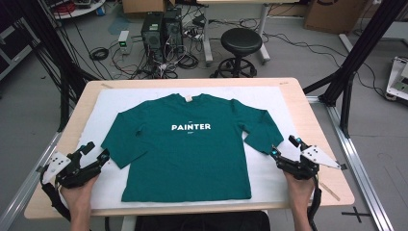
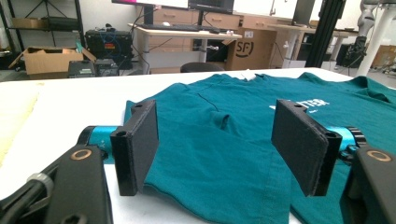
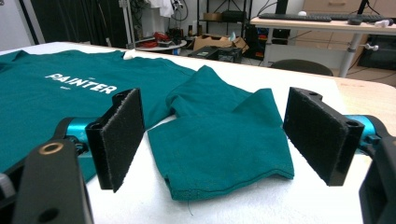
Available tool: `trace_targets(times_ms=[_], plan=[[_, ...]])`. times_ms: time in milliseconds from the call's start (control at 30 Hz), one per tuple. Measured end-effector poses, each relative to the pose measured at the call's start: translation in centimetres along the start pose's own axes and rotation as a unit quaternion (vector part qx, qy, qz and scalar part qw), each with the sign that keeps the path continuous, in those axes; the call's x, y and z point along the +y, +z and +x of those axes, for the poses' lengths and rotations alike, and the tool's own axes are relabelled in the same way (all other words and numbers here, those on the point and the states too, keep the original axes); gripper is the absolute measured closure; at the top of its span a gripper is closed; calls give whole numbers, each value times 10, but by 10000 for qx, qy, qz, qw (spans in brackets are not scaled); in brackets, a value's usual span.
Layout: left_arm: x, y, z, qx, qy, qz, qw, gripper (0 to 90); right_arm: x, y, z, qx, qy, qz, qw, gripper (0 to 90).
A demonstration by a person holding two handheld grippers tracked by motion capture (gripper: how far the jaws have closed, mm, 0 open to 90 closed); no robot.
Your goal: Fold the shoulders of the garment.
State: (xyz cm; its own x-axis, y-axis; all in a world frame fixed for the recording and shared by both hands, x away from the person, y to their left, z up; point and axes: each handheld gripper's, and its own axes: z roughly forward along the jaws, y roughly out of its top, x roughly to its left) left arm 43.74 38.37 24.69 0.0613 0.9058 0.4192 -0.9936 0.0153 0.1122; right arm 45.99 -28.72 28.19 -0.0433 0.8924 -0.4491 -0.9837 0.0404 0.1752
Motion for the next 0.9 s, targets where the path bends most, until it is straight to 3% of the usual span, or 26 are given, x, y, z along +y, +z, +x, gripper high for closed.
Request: trace_targets(times_ms=[133, 467, 900], plan=[[1, 2, -1, 117, 7, 92, 9999, 306, 0, 0, 0, 13, -20, -17, 10000, 209], [1, 4, -2, 58, 92, 200, 9997, 306, 0, 0, -1, 24, 22, -13, 10000, 206], [4, 12, -3, 100, 158, 638, 9978, 300, 0, 1, -3, -2, 189, 46, 9998, 204]])
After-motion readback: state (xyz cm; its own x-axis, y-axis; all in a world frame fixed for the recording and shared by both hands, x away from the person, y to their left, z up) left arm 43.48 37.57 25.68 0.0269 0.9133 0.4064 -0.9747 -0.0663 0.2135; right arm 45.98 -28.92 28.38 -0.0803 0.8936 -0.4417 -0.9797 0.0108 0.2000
